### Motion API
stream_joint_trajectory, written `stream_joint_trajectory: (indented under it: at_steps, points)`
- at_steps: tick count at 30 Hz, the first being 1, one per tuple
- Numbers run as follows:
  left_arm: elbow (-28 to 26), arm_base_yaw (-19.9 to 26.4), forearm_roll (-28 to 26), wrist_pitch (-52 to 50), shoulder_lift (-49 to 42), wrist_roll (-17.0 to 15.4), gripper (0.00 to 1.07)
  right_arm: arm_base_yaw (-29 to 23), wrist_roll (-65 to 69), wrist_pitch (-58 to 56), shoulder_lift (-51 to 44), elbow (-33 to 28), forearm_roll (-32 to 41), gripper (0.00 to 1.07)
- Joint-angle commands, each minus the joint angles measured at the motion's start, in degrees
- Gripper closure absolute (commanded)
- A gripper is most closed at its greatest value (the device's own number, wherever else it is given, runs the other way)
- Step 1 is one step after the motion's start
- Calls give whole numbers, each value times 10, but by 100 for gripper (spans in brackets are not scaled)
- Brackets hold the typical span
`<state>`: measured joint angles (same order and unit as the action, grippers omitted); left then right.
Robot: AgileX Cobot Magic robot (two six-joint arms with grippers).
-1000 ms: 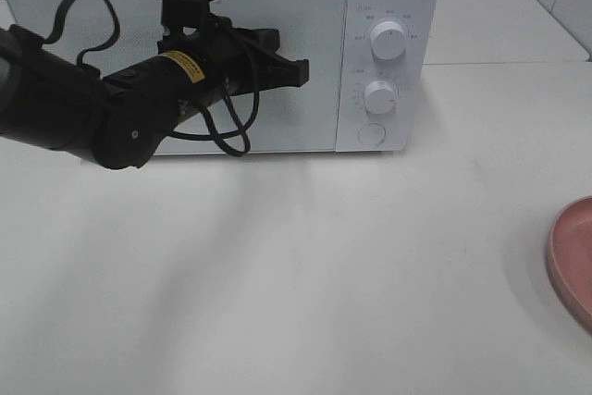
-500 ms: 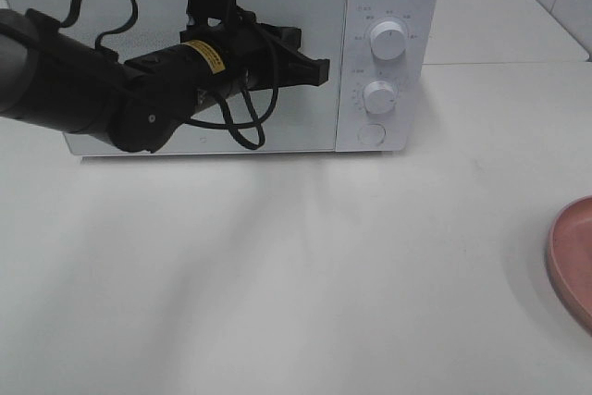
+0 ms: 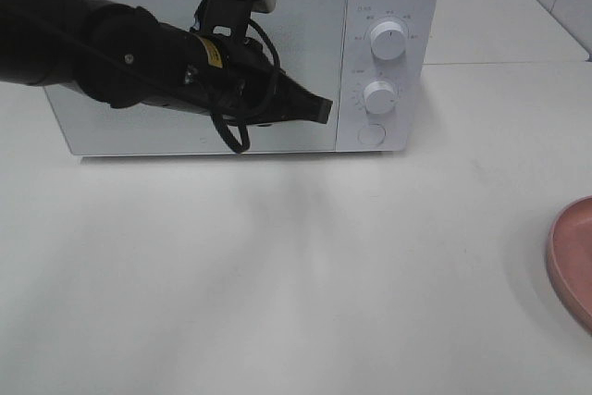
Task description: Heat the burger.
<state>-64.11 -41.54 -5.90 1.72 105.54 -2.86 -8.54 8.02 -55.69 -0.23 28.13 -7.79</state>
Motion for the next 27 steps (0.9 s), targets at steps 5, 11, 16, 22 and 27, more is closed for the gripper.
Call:
stream_joint_trajectory:
  at_steps: [5, 11, 16, 22, 27]
  points:
    - [-6, -3, 2, 199, -55, -2, 76, 4, 3, 5, -15, -2, -1, 31]
    - [-6, -3, -6, 297, -83, -4, 5, 4, 3, 5, -15, -2, -1, 31]
    - [-7, -3, -5, 380, -104, -3, 8, 4, 3, 5, -15, -2, -1, 31]
    - [-7, -1, 15, 511, -133, 1, 8, 4, 3, 5, -15, -2, -1, 31]
    - [-7, 47, 14, 591, -177, 1, 8, 4, 3, 5, -15, -2, -1, 31]
